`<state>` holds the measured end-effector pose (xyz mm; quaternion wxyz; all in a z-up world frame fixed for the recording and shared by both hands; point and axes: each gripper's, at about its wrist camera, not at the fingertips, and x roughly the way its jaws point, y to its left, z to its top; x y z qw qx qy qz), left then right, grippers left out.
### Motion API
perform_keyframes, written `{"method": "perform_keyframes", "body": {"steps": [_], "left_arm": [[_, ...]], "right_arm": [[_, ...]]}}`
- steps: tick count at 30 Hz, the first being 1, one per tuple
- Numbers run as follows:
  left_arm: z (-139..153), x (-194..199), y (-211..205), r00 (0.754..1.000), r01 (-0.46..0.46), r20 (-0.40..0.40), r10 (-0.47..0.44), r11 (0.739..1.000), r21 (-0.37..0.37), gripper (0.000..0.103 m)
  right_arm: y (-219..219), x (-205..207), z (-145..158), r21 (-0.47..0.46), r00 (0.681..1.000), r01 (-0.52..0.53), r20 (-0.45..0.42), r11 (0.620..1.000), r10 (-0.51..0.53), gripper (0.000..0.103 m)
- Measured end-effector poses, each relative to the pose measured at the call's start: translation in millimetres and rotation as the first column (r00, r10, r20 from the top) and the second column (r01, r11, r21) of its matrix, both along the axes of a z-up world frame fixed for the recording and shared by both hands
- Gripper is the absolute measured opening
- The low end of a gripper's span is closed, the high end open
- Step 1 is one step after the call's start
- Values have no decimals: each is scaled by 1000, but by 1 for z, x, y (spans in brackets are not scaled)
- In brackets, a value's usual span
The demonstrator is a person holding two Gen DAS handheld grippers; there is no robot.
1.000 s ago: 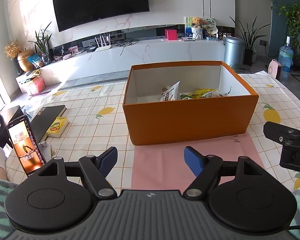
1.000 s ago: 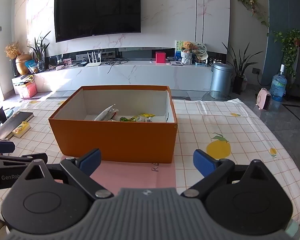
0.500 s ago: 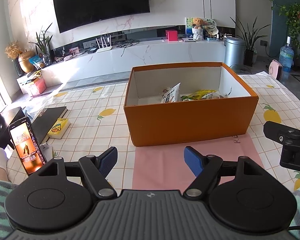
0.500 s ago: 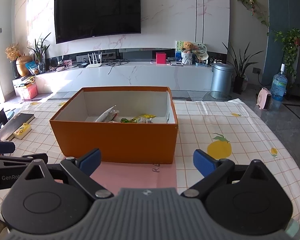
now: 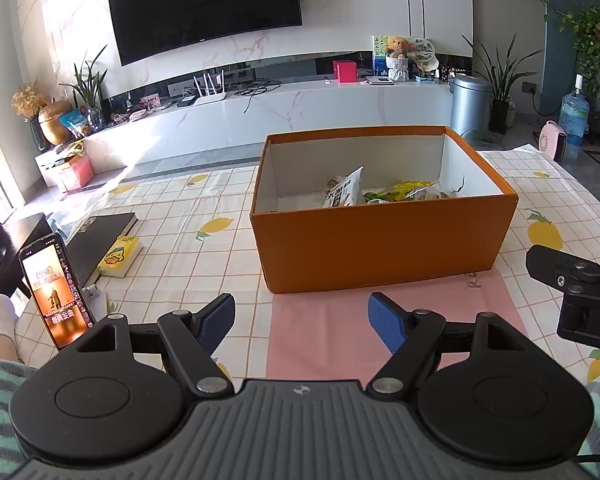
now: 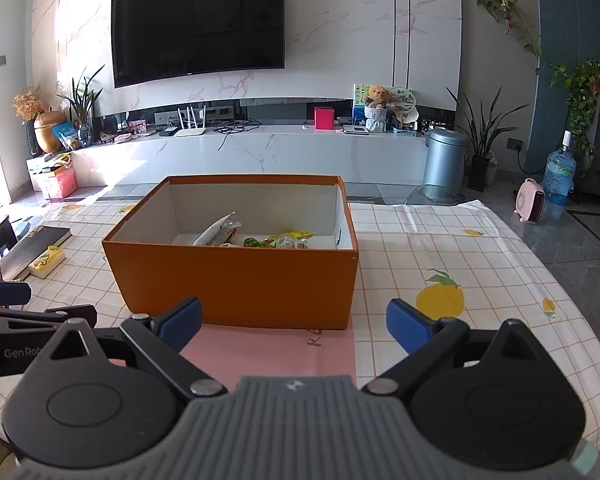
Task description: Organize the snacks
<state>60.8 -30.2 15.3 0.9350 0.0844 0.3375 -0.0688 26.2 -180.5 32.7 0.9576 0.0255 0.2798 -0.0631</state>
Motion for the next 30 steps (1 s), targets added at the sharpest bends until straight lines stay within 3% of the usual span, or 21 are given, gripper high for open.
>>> {"method": "perform_keyframes", "body": {"steps": [30], "left_arm": [[2, -1, 2, 1000, -7, -5, 7, 1000, -10, 89]], "right_arm": [[0, -1, 0, 11, 1000, -2, -6, 1000, 2, 95]]}}
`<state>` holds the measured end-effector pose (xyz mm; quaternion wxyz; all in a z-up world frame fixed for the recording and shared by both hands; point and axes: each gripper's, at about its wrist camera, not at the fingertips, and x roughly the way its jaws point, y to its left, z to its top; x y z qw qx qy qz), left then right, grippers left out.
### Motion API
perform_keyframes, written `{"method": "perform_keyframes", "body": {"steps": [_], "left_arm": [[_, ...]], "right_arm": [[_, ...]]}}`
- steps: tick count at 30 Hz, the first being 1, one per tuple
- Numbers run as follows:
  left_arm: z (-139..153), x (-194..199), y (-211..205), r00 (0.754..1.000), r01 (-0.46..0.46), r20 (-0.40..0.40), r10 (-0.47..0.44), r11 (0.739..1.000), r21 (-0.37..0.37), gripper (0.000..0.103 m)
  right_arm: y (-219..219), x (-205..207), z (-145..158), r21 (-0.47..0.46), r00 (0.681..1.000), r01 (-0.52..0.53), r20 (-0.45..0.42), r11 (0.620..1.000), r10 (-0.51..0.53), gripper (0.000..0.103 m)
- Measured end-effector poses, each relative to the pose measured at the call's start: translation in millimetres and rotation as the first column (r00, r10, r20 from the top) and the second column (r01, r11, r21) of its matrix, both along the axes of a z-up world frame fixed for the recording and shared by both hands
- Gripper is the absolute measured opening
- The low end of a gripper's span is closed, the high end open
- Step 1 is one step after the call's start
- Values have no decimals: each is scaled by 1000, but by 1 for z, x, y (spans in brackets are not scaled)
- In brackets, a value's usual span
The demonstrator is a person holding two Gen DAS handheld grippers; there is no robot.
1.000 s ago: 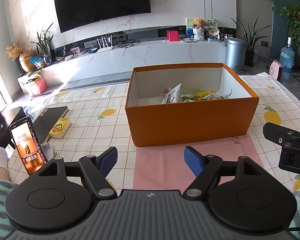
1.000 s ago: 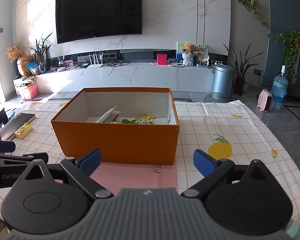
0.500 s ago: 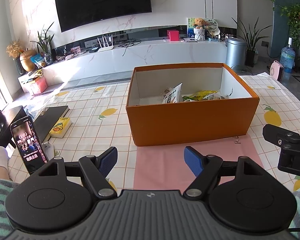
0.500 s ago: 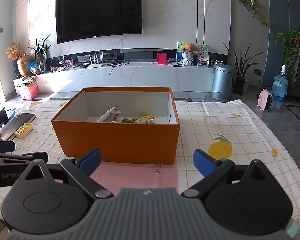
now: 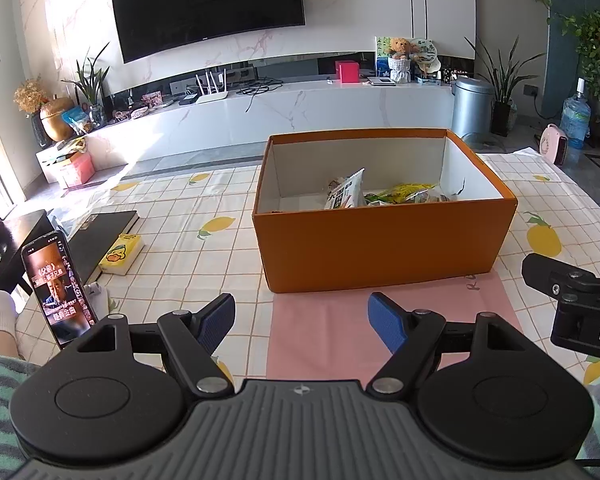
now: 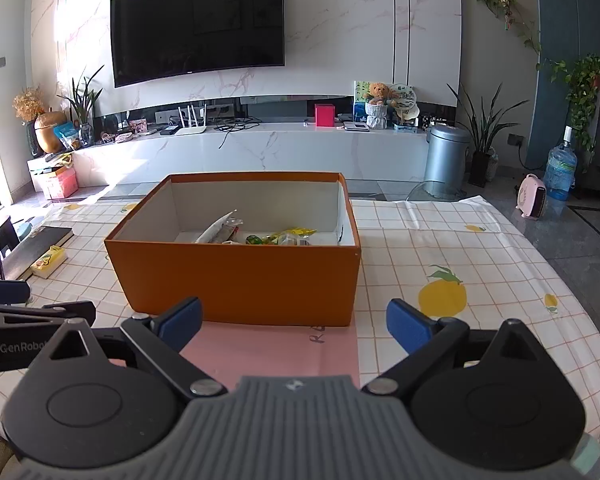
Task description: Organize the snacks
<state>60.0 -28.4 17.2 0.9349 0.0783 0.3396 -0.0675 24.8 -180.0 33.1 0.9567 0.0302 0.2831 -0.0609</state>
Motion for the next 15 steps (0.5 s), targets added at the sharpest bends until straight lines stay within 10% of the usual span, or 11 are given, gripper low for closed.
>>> {"method": "perform_keyframes", "body": {"steps": [15], "left_arm": [[3, -2, 0, 1000, 6, 15, -6, 1000, -21, 89]], "right_arm": [[-1, 7, -9, 39, 999, -11, -51, 999, 13, 96]]}}
